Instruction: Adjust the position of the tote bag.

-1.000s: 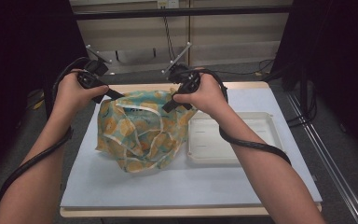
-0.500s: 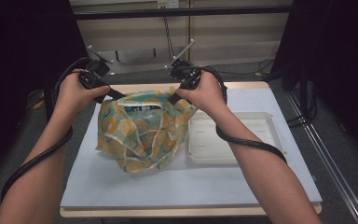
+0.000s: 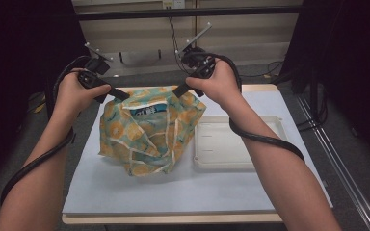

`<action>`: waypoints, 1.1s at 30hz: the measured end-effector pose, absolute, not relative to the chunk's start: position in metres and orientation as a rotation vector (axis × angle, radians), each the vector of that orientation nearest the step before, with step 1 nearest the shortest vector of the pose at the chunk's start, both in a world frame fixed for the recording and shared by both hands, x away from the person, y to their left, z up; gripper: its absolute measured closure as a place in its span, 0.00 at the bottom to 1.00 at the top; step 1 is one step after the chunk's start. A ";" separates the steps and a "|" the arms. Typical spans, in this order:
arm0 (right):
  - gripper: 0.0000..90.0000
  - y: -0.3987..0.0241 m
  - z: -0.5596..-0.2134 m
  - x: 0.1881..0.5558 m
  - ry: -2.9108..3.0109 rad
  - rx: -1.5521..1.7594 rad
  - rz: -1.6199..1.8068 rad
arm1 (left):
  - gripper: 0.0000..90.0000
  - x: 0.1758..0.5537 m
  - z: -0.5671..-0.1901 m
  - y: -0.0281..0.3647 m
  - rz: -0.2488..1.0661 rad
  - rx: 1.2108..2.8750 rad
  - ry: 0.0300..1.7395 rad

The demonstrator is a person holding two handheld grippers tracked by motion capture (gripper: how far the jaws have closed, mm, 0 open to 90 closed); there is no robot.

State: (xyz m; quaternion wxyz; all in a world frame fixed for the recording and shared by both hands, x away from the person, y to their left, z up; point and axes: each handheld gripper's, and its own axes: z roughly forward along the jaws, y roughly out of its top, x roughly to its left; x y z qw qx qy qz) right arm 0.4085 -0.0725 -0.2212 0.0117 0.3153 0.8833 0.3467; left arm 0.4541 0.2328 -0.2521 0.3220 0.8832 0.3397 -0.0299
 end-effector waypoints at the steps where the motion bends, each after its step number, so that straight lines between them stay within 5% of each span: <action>1: 1.00 -0.072 -0.220 0.410 2.752 0.981 1.093 | 1.00 0.455 -0.252 0.234 -0.071 2.316 0.898; 13: 1.00 -0.056 -0.238 0.429 2.727 1.030 1.138 | 0.96 0.457 -0.266 0.242 -0.109 2.324 0.923; 22: 1.00 -0.057 -0.245 0.427 2.742 1.032 1.123 | 0.52 0.446 -0.250 0.245 0.001 2.327 0.867; 33: 1.00 -0.056 -0.244 0.425 2.737 1.042 1.111 | 0.40 0.422 -0.224 0.253 0.020 2.285 0.775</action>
